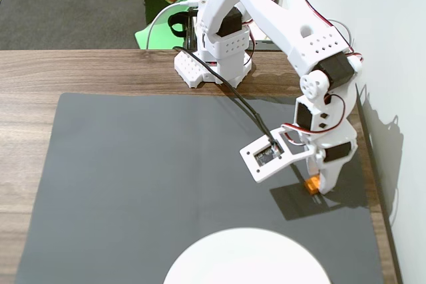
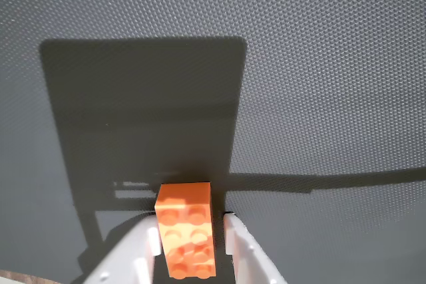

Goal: Grasp a lego block and put it on the plate.

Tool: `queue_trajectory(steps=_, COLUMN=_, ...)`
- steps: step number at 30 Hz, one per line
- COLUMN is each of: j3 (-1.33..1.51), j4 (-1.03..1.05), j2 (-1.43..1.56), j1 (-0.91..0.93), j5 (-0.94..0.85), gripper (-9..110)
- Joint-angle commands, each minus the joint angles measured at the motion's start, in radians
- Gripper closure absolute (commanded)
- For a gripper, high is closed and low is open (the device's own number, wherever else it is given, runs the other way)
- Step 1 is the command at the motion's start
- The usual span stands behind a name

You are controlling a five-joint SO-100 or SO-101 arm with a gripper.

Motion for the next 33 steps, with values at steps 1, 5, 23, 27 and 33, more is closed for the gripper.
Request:
queue_trajectory(steps=1, j3=0.003, j4=0.002, j2=0.026, j1=-0.005, j5=0.006, gripper=91)
queue_trajectory(steps=5, j3=0.005, j4=0.005, j2=0.028, j1=-0.005, j5=0.006, gripper=92)
queue_trajectory(steps=23, j3=0.02, j4=0.023, j2=0.061, j1=-0.002, j5=-0.084, gripper=92)
queue_trajectory(steps=27, j3=0.02, j4=0.044, j2=0.095, j1=0.005, j5=-0.173, gripper=92)
queue_trajectory(steps=33, j3=0.02, j4=0.061, j2=0.13, j1=0.018, j5=-0.351, gripper=92)
